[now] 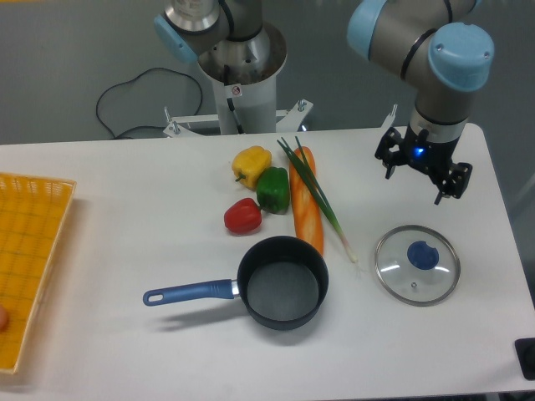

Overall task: Pick up the green onion
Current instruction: 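Move the open gripper toward the green onion's leafy end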

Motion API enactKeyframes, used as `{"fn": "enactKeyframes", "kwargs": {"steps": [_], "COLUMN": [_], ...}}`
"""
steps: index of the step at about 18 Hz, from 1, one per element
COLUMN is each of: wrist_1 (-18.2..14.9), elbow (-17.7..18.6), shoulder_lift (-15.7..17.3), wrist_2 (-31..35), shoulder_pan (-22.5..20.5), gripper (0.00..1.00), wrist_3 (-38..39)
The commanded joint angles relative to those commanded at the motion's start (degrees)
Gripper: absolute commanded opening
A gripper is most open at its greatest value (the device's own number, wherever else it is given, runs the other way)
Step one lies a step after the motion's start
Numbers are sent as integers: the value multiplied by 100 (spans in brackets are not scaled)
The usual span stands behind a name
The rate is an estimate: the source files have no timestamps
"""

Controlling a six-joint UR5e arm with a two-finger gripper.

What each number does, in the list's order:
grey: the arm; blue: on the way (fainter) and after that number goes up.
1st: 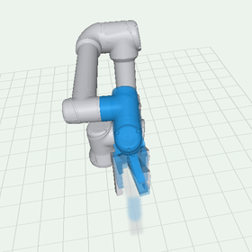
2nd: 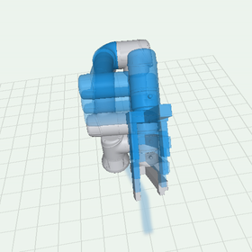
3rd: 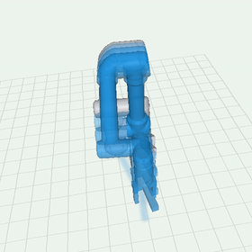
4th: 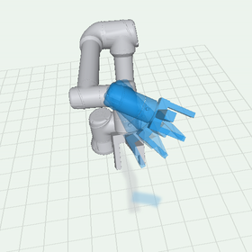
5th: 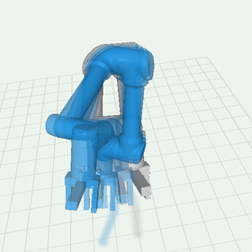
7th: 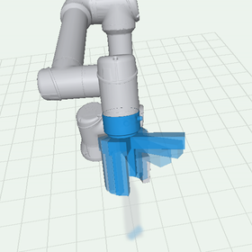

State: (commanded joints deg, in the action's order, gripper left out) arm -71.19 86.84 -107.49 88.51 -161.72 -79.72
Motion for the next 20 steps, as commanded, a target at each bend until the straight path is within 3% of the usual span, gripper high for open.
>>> {"fn": "enactKeyframes", "kwargs": {"steps": [4,8,15,19,20], "wrist_1": [18,342,343,308,299], "elbow": [-9,17,123,404,622], "shoulder_lift": [17,-18,-9,193,289], "wrist_2": [-17,9,-96,-448,-466], "shoulder_pan": [26,448,475,527,527], "gripper": [100,100,100,100,100], "wrist_3": [9,105,237,693,842]}}
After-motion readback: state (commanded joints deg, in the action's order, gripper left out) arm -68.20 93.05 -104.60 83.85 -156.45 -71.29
